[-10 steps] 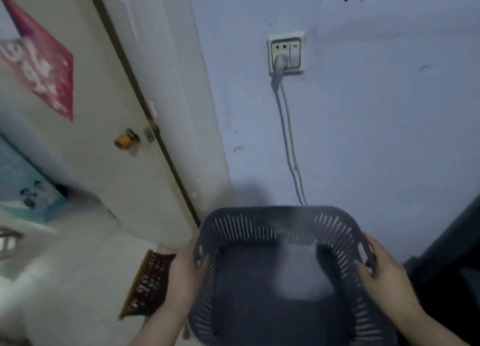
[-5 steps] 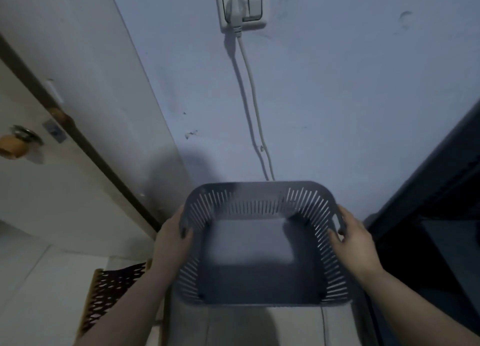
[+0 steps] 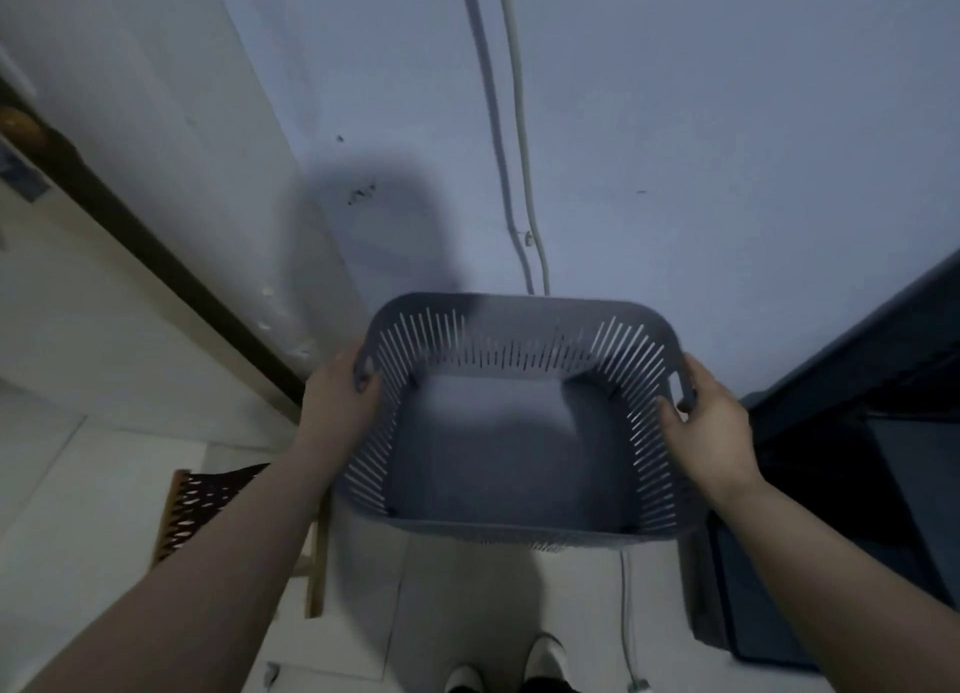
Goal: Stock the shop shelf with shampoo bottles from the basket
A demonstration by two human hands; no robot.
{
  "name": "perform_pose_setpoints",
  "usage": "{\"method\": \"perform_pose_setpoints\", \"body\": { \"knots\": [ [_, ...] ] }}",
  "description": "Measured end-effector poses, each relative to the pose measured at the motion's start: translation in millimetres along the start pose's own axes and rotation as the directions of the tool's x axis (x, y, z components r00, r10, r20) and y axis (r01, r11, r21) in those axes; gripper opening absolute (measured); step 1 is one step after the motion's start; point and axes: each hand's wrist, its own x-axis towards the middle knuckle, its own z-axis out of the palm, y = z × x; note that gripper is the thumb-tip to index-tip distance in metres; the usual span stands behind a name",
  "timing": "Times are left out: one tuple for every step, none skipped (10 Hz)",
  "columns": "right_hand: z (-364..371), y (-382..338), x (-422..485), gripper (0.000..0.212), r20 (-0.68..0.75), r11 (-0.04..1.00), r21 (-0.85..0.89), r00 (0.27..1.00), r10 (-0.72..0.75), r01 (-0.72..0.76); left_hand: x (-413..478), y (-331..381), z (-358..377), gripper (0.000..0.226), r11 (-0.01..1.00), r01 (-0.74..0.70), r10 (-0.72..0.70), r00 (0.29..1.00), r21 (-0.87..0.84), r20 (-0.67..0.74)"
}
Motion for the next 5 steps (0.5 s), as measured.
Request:
{"method": "perform_pose_setpoints", "body": {
  "knots": [
    [-3,-1,6,0.059,0.012,0.999,-0.044,1.0,0.014,-0.013,7,5,4,0.033,1.0,0.01,-0.01,1.0,0.012,0.009],
    [-5,-2,5,0.06,0.038,0.996,-0.084,0.999,0.033,-0.03,11,1,7,0.034,0.999,0.003,-0.004,1.0,0.038,0.011],
    [-10,-9,2,0.06,0.096,0.99,-0.13,0.993,0.069,-0.057,12,-5,5,0.041,0.997,-0.028,0.025,0.999,0.065,0.042],
    [-14,-18,3,0.067,0.09,0.981,-0.194,0.995,0.048,-0.03,13,-5,-1,0.047,0.992,-0.055,0.05,0.997,0.115,0.051],
    [-18,-38,5,0.07,0.039,0.973,-0.224,0.998,-0.039,0.047,14,13,-16,0.046,0.993,-0.07,0.067,0.997,0.1,0.031]
  ]
}}
